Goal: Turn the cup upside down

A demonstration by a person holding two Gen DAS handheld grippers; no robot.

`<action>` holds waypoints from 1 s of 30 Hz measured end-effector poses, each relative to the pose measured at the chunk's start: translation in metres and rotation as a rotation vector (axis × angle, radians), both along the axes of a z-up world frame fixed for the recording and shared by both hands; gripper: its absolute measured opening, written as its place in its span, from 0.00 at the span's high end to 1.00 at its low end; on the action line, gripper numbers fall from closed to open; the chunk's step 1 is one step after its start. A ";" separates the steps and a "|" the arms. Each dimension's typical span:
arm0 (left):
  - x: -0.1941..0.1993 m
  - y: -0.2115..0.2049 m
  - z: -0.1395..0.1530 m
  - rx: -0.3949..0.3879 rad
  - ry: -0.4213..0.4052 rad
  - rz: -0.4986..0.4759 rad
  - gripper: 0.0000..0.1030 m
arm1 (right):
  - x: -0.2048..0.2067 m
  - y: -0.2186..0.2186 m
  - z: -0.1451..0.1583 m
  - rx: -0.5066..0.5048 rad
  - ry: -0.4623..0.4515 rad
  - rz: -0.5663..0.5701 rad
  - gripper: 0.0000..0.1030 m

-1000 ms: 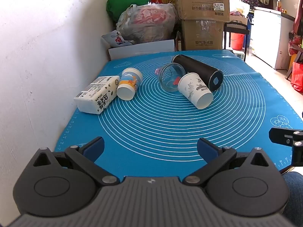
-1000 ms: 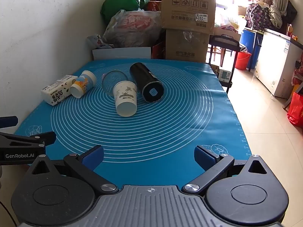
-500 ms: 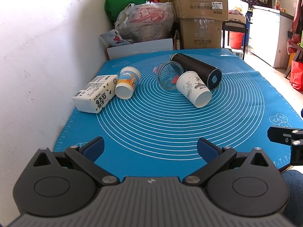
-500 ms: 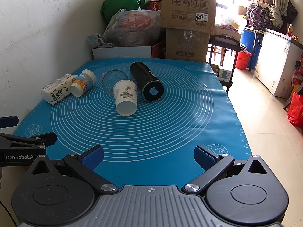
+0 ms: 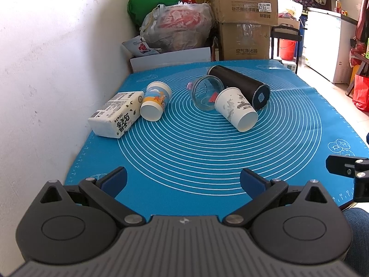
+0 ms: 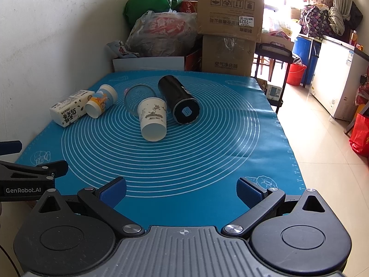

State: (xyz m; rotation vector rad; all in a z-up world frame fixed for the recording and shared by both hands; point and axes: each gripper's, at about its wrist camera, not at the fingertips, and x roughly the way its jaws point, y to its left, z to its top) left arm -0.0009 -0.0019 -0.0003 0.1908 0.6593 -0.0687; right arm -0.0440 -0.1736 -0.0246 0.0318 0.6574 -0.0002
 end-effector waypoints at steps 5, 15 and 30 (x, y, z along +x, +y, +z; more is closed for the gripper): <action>0.000 0.000 0.000 0.001 0.000 0.000 0.01 | 0.000 0.000 0.000 -0.001 0.000 0.000 0.00; 0.000 0.000 -0.001 0.000 0.000 0.000 0.01 | 0.000 0.000 0.000 -0.002 0.001 0.000 0.00; 0.000 0.002 -0.003 -0.006 -0.003 0.005 0.01 | 0.000 0.000 0.001 0.000 0.001 0.002 0.00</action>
